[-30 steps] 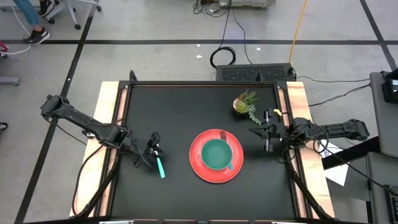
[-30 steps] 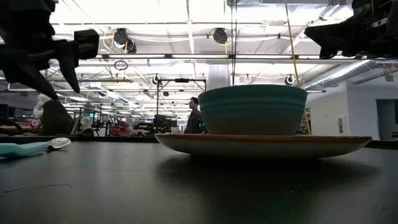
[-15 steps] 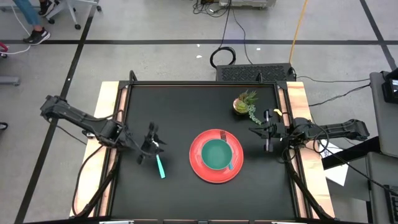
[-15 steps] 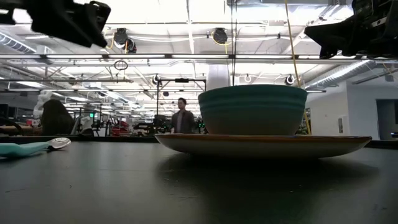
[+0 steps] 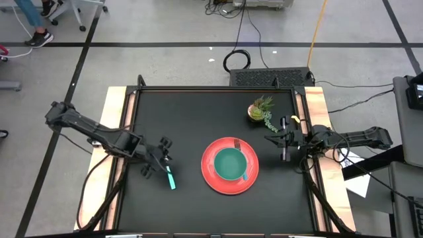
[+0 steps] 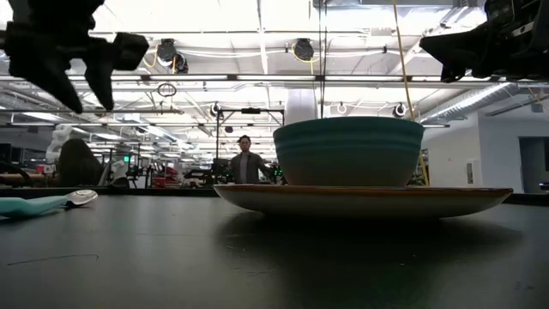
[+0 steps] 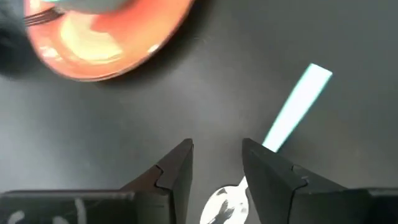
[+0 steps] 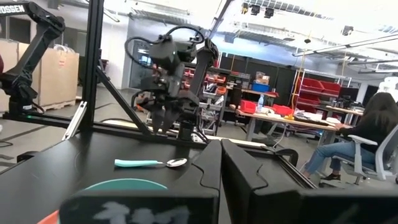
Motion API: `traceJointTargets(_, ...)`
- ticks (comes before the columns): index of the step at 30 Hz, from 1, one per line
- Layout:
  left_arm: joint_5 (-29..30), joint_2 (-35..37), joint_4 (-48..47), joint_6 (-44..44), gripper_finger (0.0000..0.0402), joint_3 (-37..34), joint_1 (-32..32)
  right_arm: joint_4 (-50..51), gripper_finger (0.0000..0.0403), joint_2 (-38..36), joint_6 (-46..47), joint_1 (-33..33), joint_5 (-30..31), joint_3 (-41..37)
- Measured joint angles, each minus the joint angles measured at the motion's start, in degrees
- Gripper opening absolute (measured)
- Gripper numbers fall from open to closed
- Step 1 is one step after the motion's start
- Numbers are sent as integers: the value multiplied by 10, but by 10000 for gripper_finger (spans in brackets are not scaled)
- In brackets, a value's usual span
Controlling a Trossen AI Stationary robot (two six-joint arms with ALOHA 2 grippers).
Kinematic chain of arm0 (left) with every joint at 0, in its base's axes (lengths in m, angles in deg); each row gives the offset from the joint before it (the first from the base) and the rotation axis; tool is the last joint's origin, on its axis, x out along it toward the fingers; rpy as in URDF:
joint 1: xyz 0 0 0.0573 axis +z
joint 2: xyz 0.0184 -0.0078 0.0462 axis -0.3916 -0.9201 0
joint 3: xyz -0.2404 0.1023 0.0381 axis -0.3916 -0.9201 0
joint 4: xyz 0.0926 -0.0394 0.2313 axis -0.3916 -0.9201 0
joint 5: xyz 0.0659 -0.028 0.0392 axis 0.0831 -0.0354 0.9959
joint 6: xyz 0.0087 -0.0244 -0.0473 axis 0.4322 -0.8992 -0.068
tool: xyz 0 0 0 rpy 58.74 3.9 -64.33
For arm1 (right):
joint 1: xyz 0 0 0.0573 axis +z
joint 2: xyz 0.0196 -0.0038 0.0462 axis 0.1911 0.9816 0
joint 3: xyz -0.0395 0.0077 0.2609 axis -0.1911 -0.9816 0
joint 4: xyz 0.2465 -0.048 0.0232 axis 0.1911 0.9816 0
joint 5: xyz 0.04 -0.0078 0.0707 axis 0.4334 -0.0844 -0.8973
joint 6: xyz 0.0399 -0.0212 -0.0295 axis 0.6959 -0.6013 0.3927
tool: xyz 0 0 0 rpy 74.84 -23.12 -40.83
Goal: Set table place
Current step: Put the blue spoon into the green bowl
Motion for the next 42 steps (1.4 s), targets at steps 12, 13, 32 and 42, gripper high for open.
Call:
traceJointTargets(12, 8, -85, -28, 70, 246, 0, -2, 0, 0, 0, 2, 0, 0, 0)
traceJointTargets(13, 18, -88, -28, 83, 255, 0, -3, 0, 0, 0, 2, 0, 0, 0)
traceJointTargets(32, -43, -119, -25, 167, 231, 0, -6, 0, 0, 0, 0, 0, 0, 0)
traceJointTargets(42, -28, -132, -16, 289, 230, -8, -17, 0, 0, 0, 0, 0, 0, 0)
